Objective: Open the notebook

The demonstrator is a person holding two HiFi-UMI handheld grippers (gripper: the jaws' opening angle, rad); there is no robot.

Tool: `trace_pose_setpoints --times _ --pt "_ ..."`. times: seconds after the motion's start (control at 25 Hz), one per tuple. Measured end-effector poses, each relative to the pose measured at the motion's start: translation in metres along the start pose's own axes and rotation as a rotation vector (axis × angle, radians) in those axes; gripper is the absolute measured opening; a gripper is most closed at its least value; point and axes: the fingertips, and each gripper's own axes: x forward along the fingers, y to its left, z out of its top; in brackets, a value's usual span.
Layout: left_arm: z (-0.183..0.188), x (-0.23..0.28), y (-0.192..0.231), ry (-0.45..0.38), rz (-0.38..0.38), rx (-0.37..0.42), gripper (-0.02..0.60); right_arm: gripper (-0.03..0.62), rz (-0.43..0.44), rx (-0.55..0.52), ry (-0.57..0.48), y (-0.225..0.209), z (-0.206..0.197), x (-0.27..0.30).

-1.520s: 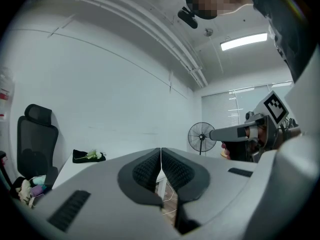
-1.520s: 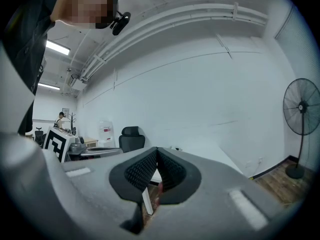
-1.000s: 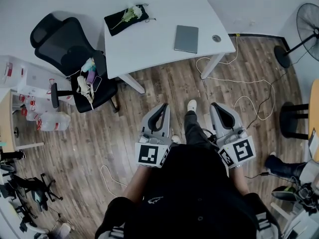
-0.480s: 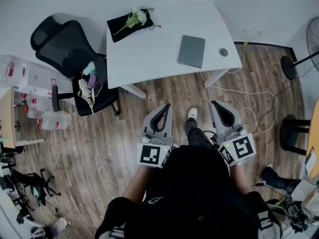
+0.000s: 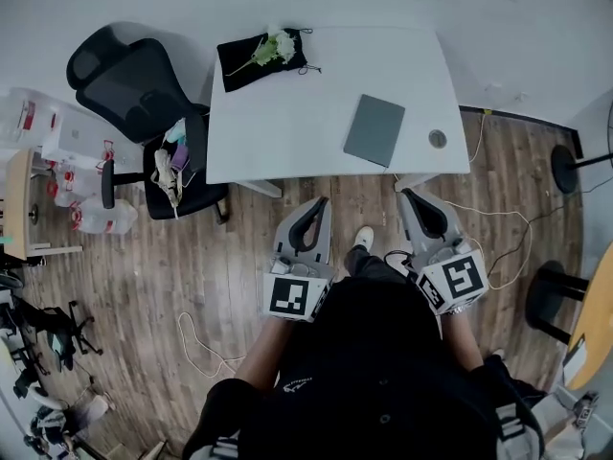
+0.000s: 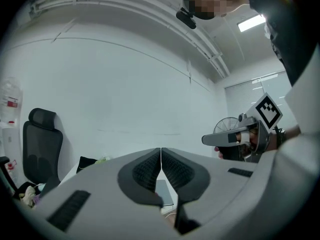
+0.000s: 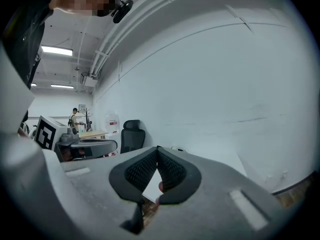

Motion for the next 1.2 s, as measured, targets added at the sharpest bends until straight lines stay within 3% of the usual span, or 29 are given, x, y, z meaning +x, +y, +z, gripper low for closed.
trace_pose_setpoints --times 0.2,0.4,0.68,0.88,1.04,1.2 --pt "0.01 0.039 0.009 -0.031 0.063 -0.006 0.008 0.005 0.06 -0.011 0.007 -0.035 0.006 0.031" --pt "0.003 0.061 0.007 -0.007 0.102 -0.012 0.008 0.005 0.093 -0.018 0.033 -0.061 0.003 0.048" --pt "-0.006 0.075 0.013 0.004 0.091 -0.017 0.008 0.005 0.096 -0.038 0.07 -0.069 -0.005 0.073" --pt "-0.014 0.086 0.031 0.015 0.055 -0.033 0.008 0.005 0.077 -0.071 0.121 -0.065 -0.015 0.092" --pt "-0.017 0.105 0.046 0.033 -0.011 -0.033 0.008 0.005 0.014 -0.074 0.17 -0.073 -0.025 0.11" --pt "-0.007 0.131 0.06 -0.003 -0.082 -0.074 0.008 0.005 -0.024 -0.062 0.217 -0.083 -0.038 0.141"
